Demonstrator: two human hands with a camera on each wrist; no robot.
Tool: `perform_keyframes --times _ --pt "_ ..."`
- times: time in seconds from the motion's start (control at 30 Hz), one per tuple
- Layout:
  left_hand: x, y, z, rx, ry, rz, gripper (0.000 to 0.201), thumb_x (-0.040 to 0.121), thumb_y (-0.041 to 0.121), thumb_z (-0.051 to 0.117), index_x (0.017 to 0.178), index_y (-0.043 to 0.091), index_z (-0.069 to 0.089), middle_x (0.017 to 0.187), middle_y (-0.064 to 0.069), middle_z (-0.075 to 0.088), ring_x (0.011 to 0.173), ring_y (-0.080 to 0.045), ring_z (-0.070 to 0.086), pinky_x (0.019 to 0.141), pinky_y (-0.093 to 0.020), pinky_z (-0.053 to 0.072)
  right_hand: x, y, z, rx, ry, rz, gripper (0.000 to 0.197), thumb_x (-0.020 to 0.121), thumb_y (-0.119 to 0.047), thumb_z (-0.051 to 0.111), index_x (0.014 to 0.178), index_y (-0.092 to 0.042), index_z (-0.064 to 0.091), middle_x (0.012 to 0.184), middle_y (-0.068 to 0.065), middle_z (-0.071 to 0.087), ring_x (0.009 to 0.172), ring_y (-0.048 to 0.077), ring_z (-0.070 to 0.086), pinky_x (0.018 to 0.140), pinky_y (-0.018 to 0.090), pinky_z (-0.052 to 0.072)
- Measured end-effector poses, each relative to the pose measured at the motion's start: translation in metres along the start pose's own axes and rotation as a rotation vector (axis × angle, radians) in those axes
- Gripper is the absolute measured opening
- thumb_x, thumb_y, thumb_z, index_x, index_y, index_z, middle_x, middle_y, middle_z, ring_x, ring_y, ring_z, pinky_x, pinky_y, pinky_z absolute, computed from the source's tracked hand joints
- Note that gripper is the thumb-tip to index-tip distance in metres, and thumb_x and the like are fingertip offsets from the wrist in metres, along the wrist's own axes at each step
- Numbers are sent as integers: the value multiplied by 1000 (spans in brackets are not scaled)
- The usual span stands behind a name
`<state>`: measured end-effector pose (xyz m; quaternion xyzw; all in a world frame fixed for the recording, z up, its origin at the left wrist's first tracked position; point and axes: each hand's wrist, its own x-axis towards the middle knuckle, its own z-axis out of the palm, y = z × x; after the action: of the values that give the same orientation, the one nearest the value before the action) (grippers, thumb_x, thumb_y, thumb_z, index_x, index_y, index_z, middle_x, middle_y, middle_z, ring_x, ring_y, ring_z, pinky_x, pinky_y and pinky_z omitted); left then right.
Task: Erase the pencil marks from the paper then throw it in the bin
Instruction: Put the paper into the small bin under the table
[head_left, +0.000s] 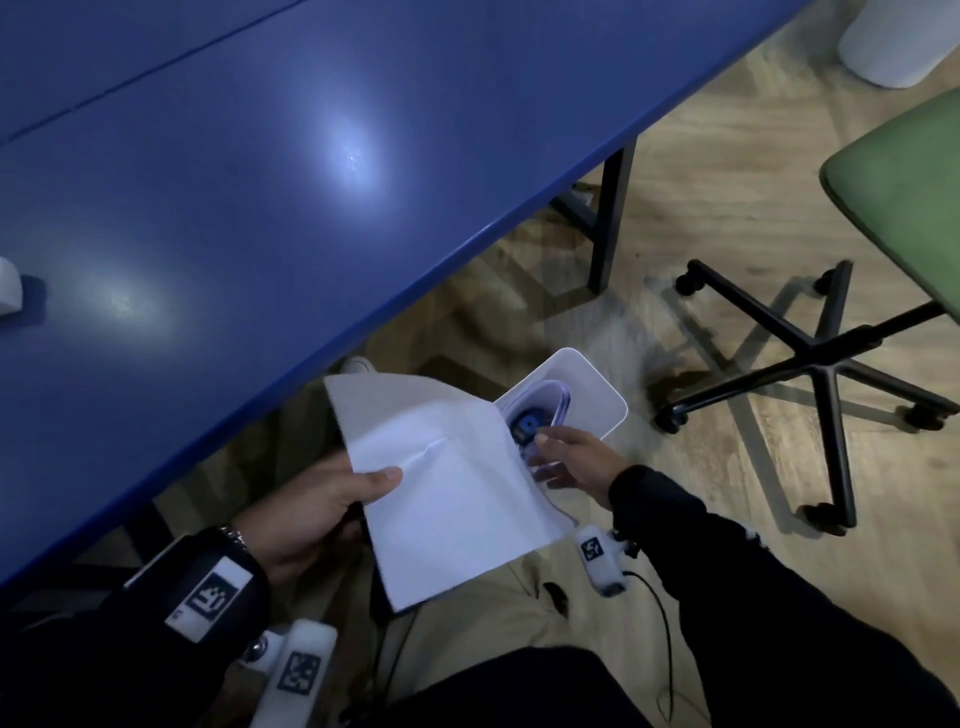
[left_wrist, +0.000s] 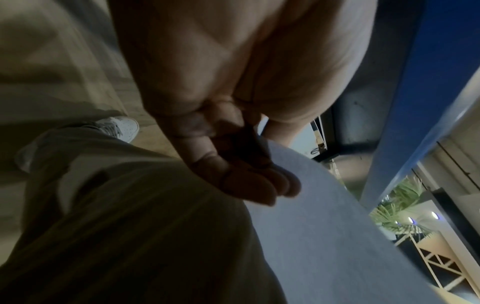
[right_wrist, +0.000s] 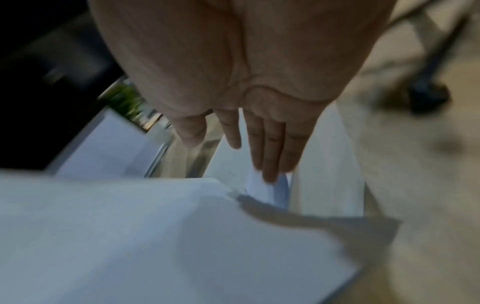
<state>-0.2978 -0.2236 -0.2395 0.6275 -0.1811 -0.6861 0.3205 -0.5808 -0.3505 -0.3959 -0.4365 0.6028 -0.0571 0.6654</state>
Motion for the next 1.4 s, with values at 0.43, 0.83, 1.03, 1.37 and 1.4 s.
perform_keyframes --times 0.43,0.83,1.03,1.37,1.4 --pt "1 4 -18 159 181 79 47 92 24 77 136 16 64 123 -6 77 117 -29 71 107 -49 52 4 3 -22 80 -42 -23 37 92 -4 64 129 -3 61 80 1 74 74 19 68 77 33 55" --pt "24 21 32 139 107 48 28 106 5 58 131 10 70 121 -7 78 114 -25 74 107 -44 53 -20 -8 34 -1171 52 -537 58 102 -58 23 154 -50 1 168 -9 -5 155 25 -12 114 69 -9" --pt "-11 39 32 271 91 102 29 103 18 67 131 18 70 123 5 78 117 -18 72 112 -46 50 -14 -1 1 -1010 399 -217 59 98 -47 39 153 -37 19 167 6 4 154 29 -2 117 68 1" --pt "-105 88 69 917 112 366 43 87 58 61 110 22 71 107 7 75 100 -16 70 96 -44 56 -149 -126 -21 -539 244 -953 57 92 -25 65 146 -25 45 151 -5 46 139 10 43 115 42 38" --pt "-117 94 69 965 101 406 40 90 54 62 108 21 73 103 7 76 95 -16 71 93 -44 58 -159 -138 -19 -529 237 -1019 57 92 -25 65 146 -22 46 149 -3 48 138 13 45 114 45 39"
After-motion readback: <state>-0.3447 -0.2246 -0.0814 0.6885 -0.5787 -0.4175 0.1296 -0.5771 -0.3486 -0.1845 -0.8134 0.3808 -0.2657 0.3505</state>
